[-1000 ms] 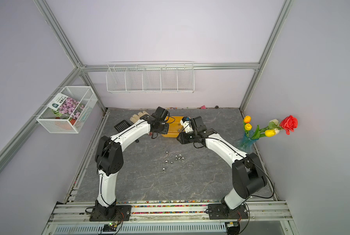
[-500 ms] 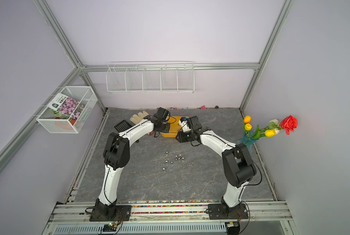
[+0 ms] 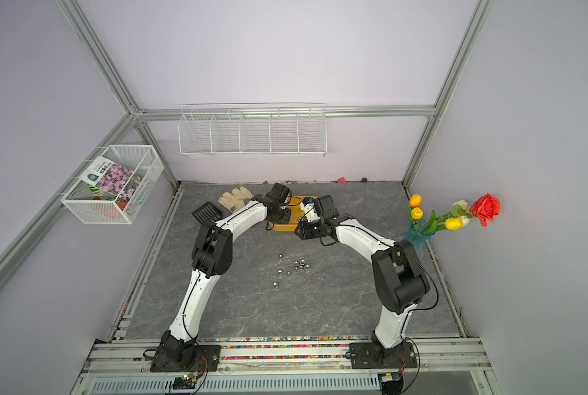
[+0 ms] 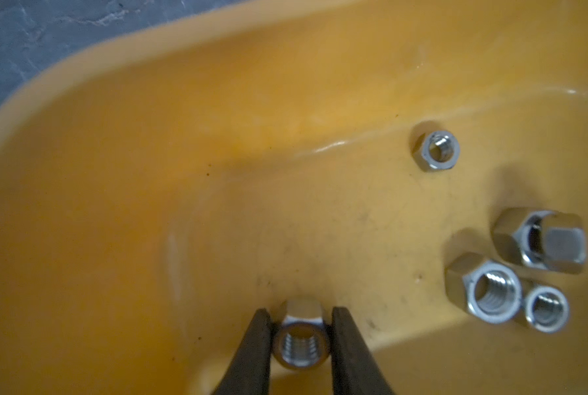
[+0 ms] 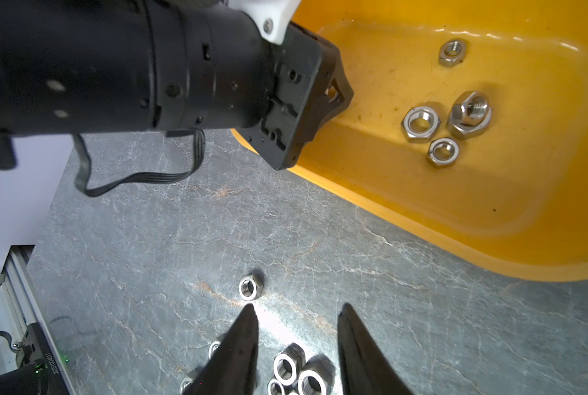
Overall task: Put the nuts on the desktop into the storage box
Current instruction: Place the nut in the storage box.
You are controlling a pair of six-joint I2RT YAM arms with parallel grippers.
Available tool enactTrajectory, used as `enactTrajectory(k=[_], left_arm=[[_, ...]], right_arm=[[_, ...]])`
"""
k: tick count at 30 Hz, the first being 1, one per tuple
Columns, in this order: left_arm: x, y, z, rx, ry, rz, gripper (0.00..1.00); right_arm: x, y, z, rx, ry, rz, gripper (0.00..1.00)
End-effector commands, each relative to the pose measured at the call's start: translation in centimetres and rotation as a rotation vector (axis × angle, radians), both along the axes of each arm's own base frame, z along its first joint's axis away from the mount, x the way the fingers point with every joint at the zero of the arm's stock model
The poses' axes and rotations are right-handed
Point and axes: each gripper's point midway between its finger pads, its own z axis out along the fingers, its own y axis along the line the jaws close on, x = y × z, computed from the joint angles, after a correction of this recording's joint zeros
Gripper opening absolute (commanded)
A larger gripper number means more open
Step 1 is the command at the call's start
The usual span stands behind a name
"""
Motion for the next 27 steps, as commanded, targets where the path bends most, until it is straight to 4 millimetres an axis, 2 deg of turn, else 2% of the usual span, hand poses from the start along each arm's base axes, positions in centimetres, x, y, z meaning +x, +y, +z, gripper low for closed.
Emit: enactTrajectory(k=[1, 3, 10, 15, 20, 23, 27], left_arm=[[0.2, 0.3, -0.1, 0.015, 0.01, -0.013, 0.15], [0.2, 0.3, -0.3, 0.016, 0.012, -0.013, 0.18], [0.5, 0.1, 0.3, 0.004, -0.004, -0.01, 0.49], [0.8, -0.3, 2.3, -0.028, -0.043, -0.02, 0.54], [1.0, -0.8, 6.4, -0.093, -0.13, -0.035, 0.56], [0.5, -1.1, 10.3, -0.143, -0.213, -0.053, 0.57], [-1.4, -1.3, 15.6, -0.203, -0.316, -0.09, 0.58]], right_arm=[[0.5, 0.1, -0.1, 0.006, 0.002, -0.01, 0.41], [0.5, 0.1, -0.3, 0.006, 0.006, -0.009, 0.41], [0.5, 0.0, -0.3, 0.001, 0.008, -0.013, 0.42], [0.4, -0.1, -0.2, 0.001, 0.006, -0.012, 0.42], [0.3, -0.1, 0.0, 0.002, 0.006, -0.013, 0.42], [0.1, -0.2, 0.0, 0.0, 0.007, -0.012, 0.42], [0.0, -0.3, 0.0, -0.002, 0.005, -0.014, 0.42]])
